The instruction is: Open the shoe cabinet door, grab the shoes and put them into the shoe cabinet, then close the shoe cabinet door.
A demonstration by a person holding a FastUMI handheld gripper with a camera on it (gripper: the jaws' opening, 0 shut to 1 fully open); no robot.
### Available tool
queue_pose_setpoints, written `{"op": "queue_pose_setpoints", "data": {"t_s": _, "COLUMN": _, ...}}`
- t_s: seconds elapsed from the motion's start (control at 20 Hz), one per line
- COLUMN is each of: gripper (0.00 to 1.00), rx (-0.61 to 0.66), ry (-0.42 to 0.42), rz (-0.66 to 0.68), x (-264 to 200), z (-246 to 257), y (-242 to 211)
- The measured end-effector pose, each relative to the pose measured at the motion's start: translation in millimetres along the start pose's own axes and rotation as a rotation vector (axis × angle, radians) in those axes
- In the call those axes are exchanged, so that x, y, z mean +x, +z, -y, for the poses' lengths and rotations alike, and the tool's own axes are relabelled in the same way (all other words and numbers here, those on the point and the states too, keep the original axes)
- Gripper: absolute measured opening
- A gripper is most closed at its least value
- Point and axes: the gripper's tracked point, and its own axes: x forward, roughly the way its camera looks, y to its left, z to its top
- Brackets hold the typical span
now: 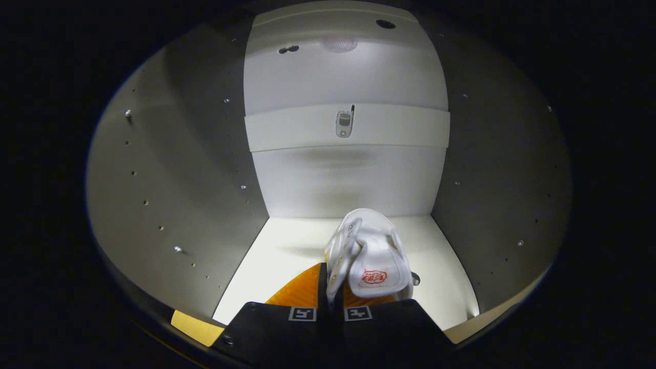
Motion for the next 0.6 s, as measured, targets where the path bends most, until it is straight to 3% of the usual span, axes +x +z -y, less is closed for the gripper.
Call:
{"op": "queue_pose_setpoints", "data": {"t_s": 0.3, "gripper": 0.05, "rx": -0.105, "ry": -0.030, "rz": -0.021, "x": 28.0, "z": -8.8, "y": -14.6}}
{"op": "queue_pose_setpoints", "data": {"t_s": 0.6, "gripper": 0.09, "rx": -0.116, "ry": -0.060, "rz": -0.048, "x": 34.4, "z": -6.2, "y": -23.2}}
